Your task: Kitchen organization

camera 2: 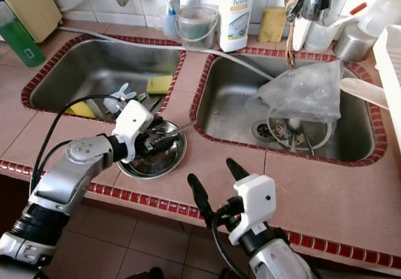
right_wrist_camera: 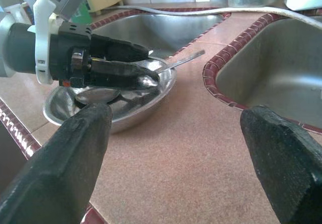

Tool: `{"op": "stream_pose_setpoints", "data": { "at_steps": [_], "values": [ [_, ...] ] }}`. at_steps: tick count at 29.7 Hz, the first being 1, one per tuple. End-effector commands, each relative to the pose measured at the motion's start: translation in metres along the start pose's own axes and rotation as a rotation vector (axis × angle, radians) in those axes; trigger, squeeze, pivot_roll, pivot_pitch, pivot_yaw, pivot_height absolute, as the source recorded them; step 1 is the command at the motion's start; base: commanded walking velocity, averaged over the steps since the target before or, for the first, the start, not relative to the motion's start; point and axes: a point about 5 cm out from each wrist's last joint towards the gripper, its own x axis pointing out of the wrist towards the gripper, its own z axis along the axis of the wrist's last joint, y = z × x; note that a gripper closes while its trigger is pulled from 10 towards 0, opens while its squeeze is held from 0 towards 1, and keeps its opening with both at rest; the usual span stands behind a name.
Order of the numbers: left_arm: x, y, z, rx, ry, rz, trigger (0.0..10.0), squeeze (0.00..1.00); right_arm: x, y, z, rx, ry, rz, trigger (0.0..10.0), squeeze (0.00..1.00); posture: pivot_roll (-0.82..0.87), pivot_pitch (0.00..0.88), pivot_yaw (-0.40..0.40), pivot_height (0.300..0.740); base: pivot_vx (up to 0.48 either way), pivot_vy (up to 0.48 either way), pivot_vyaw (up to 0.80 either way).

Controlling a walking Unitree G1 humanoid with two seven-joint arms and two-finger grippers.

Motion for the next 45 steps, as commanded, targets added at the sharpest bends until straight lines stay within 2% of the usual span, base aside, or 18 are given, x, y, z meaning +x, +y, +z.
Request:
{"op": "stream_pose_setpoints", "data": {
  "at_steps": [1,8,20,26,35,42,45],
  "values": [
    [-0.008,0.008,-0.001,-0.011,0.0,0.041,10.0,0.0,-0.001,0.0,0.003,-0.005,-0.007,0.004,10.0,0.0,-0.13,0.209,0.076,0.74,0.0,0.0,0.0],
    [-0.013,0.012,0.002,-0.03,-0.003,0.068,10.0,0.0,0.0,0.0,0.002,-0.005,-0.006,0.009,10.0,0.0,-0.13,0.204,0.068,0.74,0.0,0.0,0.0],
    [-0.024,-0.001,0.011,-0.044,-0.064,0.028,10.0,0.0,-0.001,-0.002,0.002,-0.019,-0.001,0.011,10.0,0.0,-0.14,0.204,0.068,0.74,0.0,0.0,0.0],
    [-0.026,-0.004,0.002,-0.053,-0.019,0.018,10.0,0.0,0.0,-0.002,0.001,-0.017,-0.001,0.014,10.0,0.0,-0.13,0.199,0.066,0.74,0.0,0.0,0.0],
    [-0.018,-0.006,-0.013,-0.056,0.083,0.033,10.0,0.0,0.002,-0.001,0.002,-0.018,-0.005,0.02,10.0,0.0,-0.14,0.195,0.073,0.74,0.0,0.0,0.0],
    [-0.015,-0.007,-0.013,-0.07,0.105,0.035,10.0,0.0,0.001,0.0,0.003,-0.016,-0.008,0.012,10.0,0.0,-0.15,0.198,0.082,0.74,0.0,0.0,0.0],
    [-0.009,-0.007,-0.012,-0.071,0.119,0.043,10.0,0.0,-0.001,0.002,0.004,-0.012,-0.008,0.011,10.0,0.0,-0.16,0.201,0.086,0.74,0.0,0.0,0.0]
  ]
}}
